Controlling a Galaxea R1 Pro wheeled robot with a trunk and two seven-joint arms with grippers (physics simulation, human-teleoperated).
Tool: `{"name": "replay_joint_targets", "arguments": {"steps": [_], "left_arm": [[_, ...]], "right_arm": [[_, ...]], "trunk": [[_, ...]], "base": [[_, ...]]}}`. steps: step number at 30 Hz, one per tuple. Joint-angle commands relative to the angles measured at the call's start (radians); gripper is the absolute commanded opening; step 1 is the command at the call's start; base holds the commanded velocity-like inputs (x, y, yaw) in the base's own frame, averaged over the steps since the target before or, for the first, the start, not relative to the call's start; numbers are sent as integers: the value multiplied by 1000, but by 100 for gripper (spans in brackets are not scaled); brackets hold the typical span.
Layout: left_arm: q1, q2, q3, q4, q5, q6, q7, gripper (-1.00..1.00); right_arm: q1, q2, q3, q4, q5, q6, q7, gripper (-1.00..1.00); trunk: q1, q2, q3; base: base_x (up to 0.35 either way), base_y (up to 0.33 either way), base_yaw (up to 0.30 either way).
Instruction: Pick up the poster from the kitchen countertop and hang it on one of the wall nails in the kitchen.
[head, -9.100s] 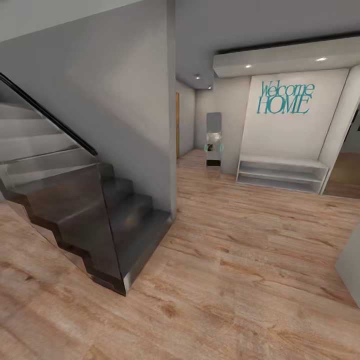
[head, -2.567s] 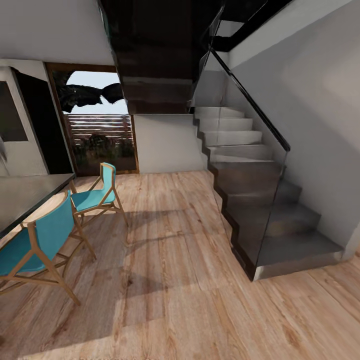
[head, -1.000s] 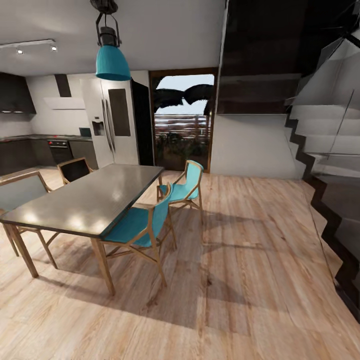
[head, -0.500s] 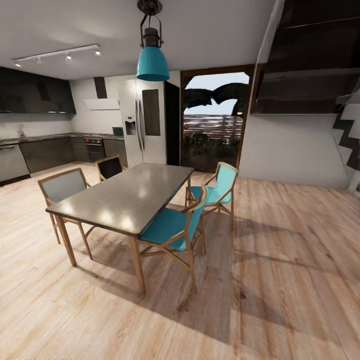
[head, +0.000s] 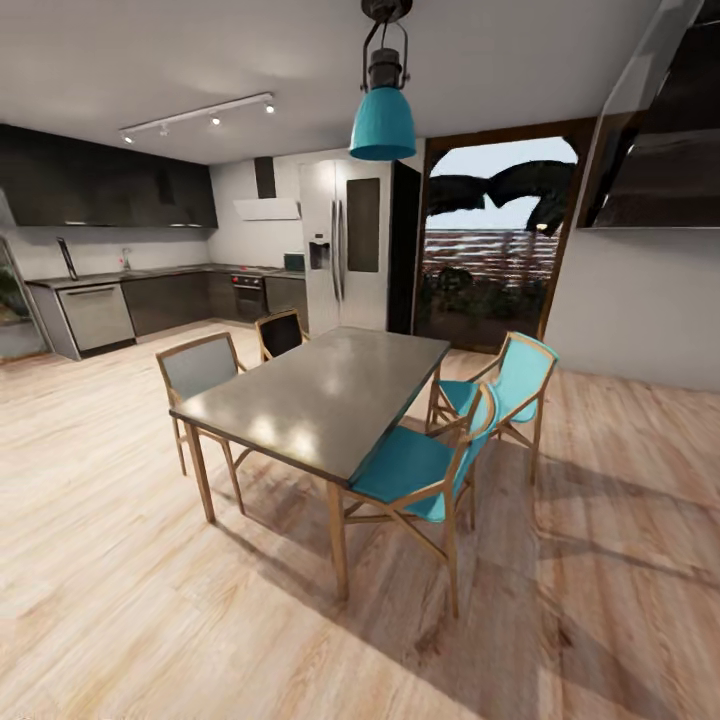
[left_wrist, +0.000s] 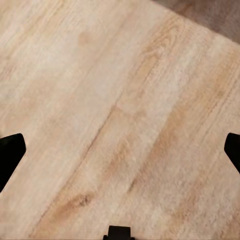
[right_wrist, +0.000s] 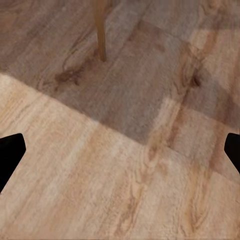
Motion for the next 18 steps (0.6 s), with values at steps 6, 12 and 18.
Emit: {"name": "replay_joint_targets", "arguments": {"steps": [6, 12, 18], "left_arm": [[0, 0, 1, -1, 0, -1, -1, 100], [0, 0, 1, -1, 0, -1, -1, 100], [0, 1, 1, -1, 0, 0, -1, 100]], "right_arm": [[0, -3, 1, 34, 1, 0, -1, 100], [0, -4, 1, 101, 15, -1, -1, 100], [0, -3, 1, 105, 82, -1, -1, 100]], "trunk": [[0, 0, -1], [0, 0, -1], [0, 0, -1]], "base": [[234, 235, 137], [237, 233, 17], [237, 233, 1]]}}
